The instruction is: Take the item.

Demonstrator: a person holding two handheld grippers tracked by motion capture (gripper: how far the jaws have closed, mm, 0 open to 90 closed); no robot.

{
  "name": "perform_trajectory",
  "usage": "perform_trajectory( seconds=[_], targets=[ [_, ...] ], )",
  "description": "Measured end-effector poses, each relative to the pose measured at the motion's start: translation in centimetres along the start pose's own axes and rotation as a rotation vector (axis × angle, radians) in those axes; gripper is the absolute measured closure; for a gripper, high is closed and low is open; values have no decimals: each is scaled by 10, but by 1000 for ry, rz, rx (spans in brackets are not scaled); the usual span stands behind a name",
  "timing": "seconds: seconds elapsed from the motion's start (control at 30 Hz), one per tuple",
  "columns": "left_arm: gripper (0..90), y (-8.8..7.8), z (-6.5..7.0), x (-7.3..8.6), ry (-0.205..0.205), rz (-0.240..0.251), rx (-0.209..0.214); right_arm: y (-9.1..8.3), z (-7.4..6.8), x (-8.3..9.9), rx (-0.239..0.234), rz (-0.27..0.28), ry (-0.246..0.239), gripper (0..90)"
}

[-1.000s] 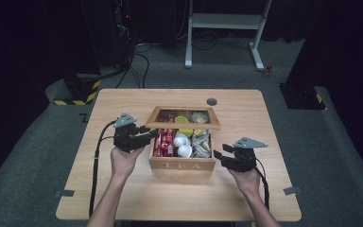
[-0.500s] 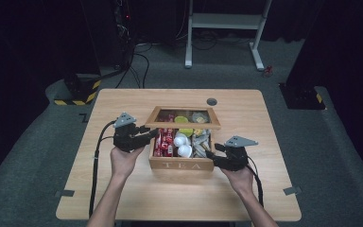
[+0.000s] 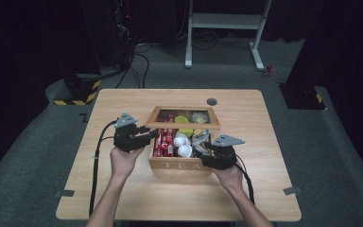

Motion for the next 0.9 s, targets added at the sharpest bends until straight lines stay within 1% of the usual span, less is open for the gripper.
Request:
perform_trajectory(
  seconds=[0.07,0.13,0.3,0.4,0.53,0.6,0.77,0.9],
  targets=[
    [566,0,0,0,-1,2,1,4,-4,-2,-8,-4,-9,450],
    [566,0,0,0,-1,3,2,11,-10,-3,0,-10,-31,436],
    [566,0,-1,0,3,1,4,20,-15,-3,2,-19,-31,413],
    [565,0,0,0,3,0,4,26,-20,-5,4,-22,-47,394],
    [565,0,0,0,5,-1,1,32,-24,-6,0,-25,-63,380],
    [565,0,-1,0,4,2,2,35,-25,-6,2,-32,-62,373],
    [566,0,-1,0,3,0,5,41,-28,-5,9,-41,-70,362],
    [565,0,-1,0,0,2,5,47,-31,-5,23,-55,-83,357]
  ],
)
Point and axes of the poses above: each handheld gripper's, and its own axes: y roughly forward along the jaws, x roughly out of its underside, z roughly to its right, the point moved 4 cm from there along y, roughly forward along the jaws, and after that the axes turned 7 degrees about y, right-handed, at the moved point
